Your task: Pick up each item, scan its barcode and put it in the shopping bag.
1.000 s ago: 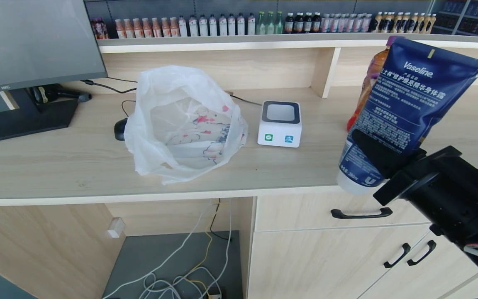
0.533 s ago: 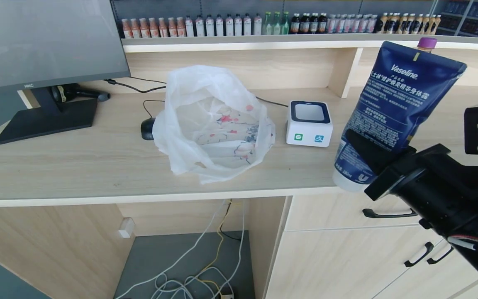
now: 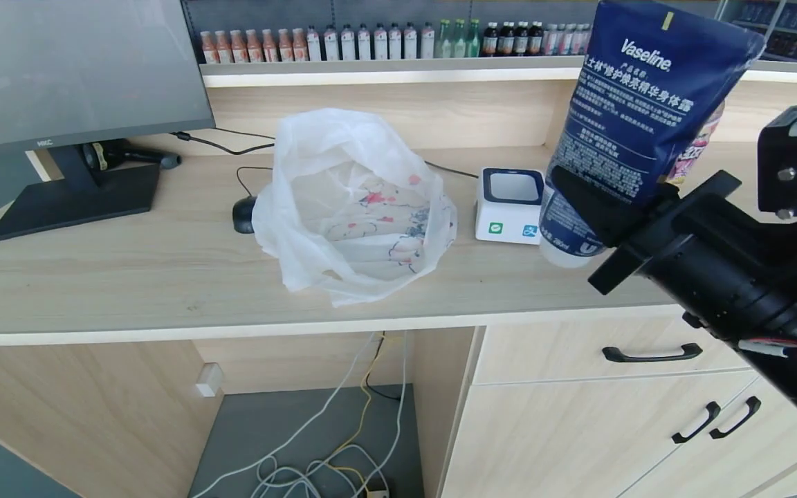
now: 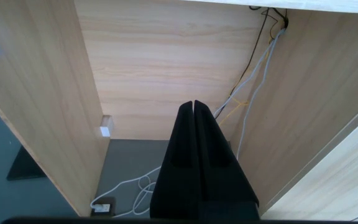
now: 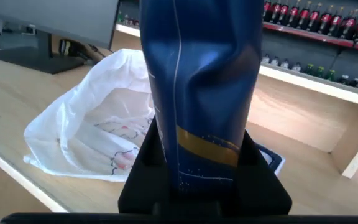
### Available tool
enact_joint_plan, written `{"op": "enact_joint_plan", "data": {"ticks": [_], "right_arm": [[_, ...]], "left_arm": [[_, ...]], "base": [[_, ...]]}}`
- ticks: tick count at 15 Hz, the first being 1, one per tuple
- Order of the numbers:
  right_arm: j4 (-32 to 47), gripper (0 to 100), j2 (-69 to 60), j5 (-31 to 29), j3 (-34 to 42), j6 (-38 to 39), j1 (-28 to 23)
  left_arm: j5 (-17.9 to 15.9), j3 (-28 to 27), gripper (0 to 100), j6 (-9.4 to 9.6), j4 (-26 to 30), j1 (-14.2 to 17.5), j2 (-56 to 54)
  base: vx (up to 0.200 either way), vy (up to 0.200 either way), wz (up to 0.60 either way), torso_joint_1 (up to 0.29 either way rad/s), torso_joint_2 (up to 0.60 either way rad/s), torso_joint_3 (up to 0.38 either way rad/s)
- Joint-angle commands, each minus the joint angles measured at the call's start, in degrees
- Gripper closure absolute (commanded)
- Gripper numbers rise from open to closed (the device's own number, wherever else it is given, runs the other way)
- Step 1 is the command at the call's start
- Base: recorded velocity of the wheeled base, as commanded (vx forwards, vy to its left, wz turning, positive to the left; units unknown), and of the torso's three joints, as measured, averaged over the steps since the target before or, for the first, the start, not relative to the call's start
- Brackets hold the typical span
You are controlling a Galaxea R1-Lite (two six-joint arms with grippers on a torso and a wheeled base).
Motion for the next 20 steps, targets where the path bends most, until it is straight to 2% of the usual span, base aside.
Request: {"op": "enact_joint_plan", "data": {"ticks": [1,3,4,5,8,14,20], "right_arm": [[0.4,100,6.3,-0.2,-11.3,-7.6,-0.9],[-0.3,100,10.5,2.0,-19.2,-15.7,-0.9],[-0.3,100,12.1,5.7,-21.5,-19.6,-1.1],[-0.3,100,12.7,6.8,-21.7,-21.7,-1.4],[-0.1,100,14.7,16.5,-21.8,-30.8,-6.7],[-0.1,100,20.5,31.0,-22.2,-37.3,-14.1],[-0.1,100,23.6,33.3,-25.6,-39.8,-17.2]], "left_arm": [[0.0,0.0,100,-0.01,0.0,0.0,0.0],[0.0,0.0,100,-0.01,0.0,0.0,0.0],[0.0,0.0,100,-0.01,0.0,0.0,0.0],[0.0,0.0,100,-0.01,0.0,0.0,0.0],[0.0,0.0,100,-0.01,0.0,0.0,0.0],[0.0,0.0,100,-0.01,0.0,0.0,0.0],[0.0,0.0,100,-0.01,0.0,0.0,0.0]], "base": [[0.0,0.0,0.0,0.0,0.0,0.0],[0.0,0.0,0.0,0.0,0.0,0.0],[0.0,0.0,0.0,0.0,0.0,0.0],[0.0,0.0,0.0,0.0,0.0,0.0],[0.0,0.0,0.0,0.0,0.0,0.0],[0.0,0.0,0.0,0.0,0.0,0.0],[0.0,0.0,0.0,0.0,0.0,0.0]]}}
